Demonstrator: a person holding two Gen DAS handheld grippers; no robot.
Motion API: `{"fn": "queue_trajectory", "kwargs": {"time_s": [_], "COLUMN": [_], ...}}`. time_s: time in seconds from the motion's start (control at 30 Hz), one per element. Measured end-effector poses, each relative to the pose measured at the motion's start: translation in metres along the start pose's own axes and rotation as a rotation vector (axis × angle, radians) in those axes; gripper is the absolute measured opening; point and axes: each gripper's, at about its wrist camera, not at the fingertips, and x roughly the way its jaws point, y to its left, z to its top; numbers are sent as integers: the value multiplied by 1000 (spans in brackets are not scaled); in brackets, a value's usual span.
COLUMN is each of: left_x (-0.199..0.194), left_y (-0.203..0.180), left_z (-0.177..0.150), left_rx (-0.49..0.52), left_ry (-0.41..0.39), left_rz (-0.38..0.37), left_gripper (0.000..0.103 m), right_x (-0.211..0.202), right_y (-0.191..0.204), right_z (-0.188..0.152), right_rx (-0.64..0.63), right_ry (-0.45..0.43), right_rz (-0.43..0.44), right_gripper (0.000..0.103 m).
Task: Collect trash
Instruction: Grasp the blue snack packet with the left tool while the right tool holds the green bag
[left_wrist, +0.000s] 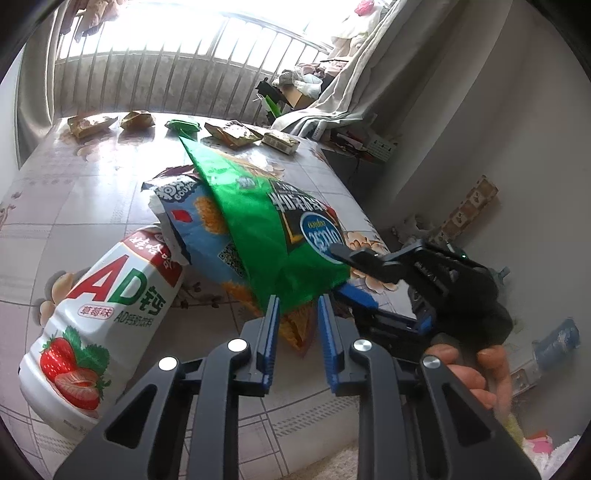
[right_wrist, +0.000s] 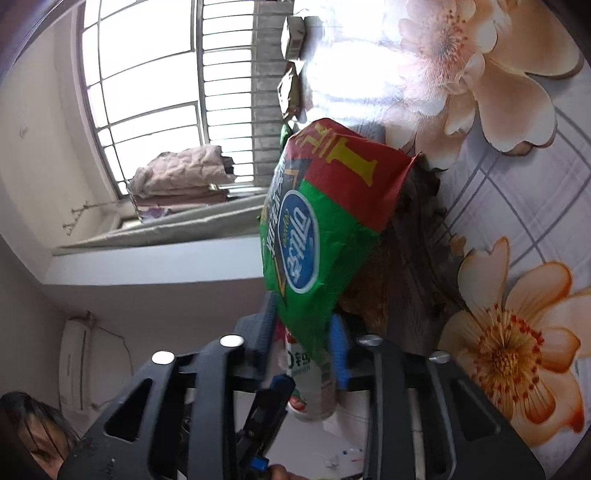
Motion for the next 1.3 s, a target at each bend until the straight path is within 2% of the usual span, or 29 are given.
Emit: {"fn": "queue_trajectory", "kwargs": {"time_s": [0.07,0.17,0.37,0.43,0.53,0.67,0.8,0.87,0.9,0.93,1.03,1.17,1.3], "left_x": [-1,-1,9,14,21,36,44,44,45,44,37,22,14], "left_y": [1,2,4,6,8,16,21,25,24,23,18,3,-5], "left_z": [-1,-2,-5,-6,-6,-2,2,5,7,9,11,14,13], "left_rx": [0,-1,-24,-43,-79,-158,-219,-248,-252,-252,-236,-172,-148], "left_ry": [3,11,64,83,103,120,85,46,36,24,-14,-62,-57], "left_rz": [-4,-12,-7,-10,-10,-16,-12,-6,-10,-14,-29,-47,-50], "left_gripper": [21,21,22,35,47,49,48,36,20,12,0,0,0], "right_x": [-1,-13,-48,-58,-72,-82,-86,-90,-94,-98,-113,-134,-144], "right_y": [-4,-3,9,8,3,-9,-15,-10,-3,6,27,62,97], "right_z": [1,1,10,9,9,6,3,2,3,4,1,-12,-35], "right_rx": [10,-5,-62,-64,-57,-25,-17,-37,-66,-104,-208,-383,-573], "right_ry": [-1,-21,-89,-102,-120,-132,-136,-144,-153,-166,-204,-261,-308], "right_rz": [26,70,131,139,152,174,190,185,175,159,101,-22,-183], "right_gripper": [6,2,2,1,1,1,1,1,1,1,1,1,1]}}
